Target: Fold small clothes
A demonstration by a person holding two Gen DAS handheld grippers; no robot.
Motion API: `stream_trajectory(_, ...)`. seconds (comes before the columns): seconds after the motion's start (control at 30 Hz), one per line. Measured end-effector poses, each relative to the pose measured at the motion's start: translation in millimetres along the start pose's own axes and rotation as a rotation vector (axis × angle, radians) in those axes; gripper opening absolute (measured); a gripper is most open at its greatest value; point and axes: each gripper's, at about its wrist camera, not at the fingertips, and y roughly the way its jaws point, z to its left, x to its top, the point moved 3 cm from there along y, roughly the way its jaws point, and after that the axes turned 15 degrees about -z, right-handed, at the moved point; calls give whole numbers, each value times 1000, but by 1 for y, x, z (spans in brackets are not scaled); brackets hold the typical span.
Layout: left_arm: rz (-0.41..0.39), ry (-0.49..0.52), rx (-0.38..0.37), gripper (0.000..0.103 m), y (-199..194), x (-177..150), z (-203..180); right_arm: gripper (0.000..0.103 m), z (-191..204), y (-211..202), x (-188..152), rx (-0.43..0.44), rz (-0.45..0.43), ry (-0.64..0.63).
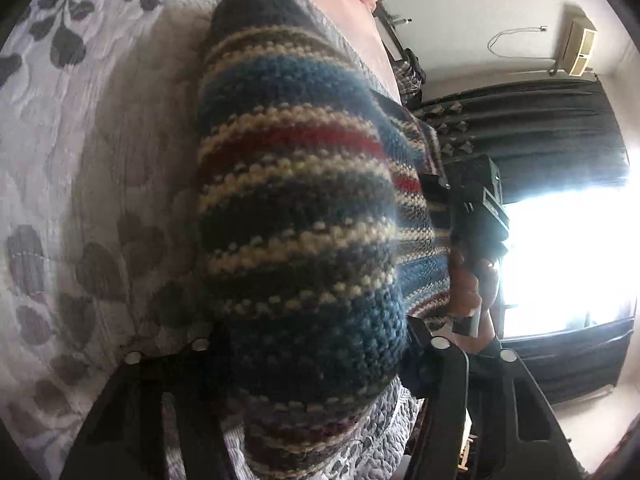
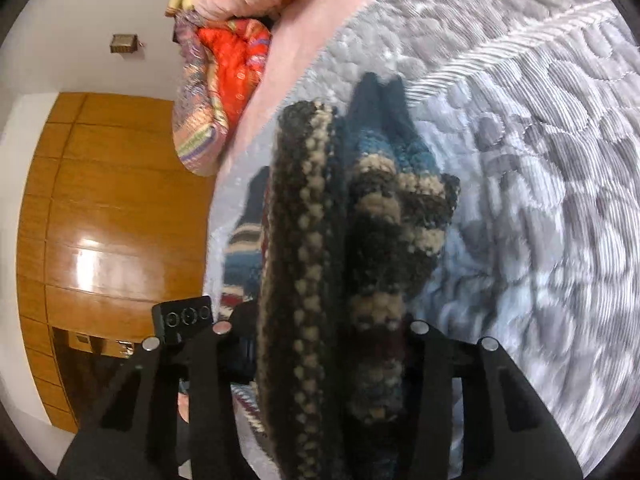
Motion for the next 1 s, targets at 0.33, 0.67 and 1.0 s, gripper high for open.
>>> stream_trajectory(0.33, 34, 73, 8, 55, -69, -27, -38, 41, 79, -13, -72, 36, -1, 26)
stream_trajectory(0.67, 74, 5, 178, 67, -144, -113, 55, 55, 77, 54, -215, -25, 189, 55)
stream_trajectory(1.0, -233, 108, 298, 78, -231, -120, 31, 49, 121, -32, -218, -127, 1, -143)
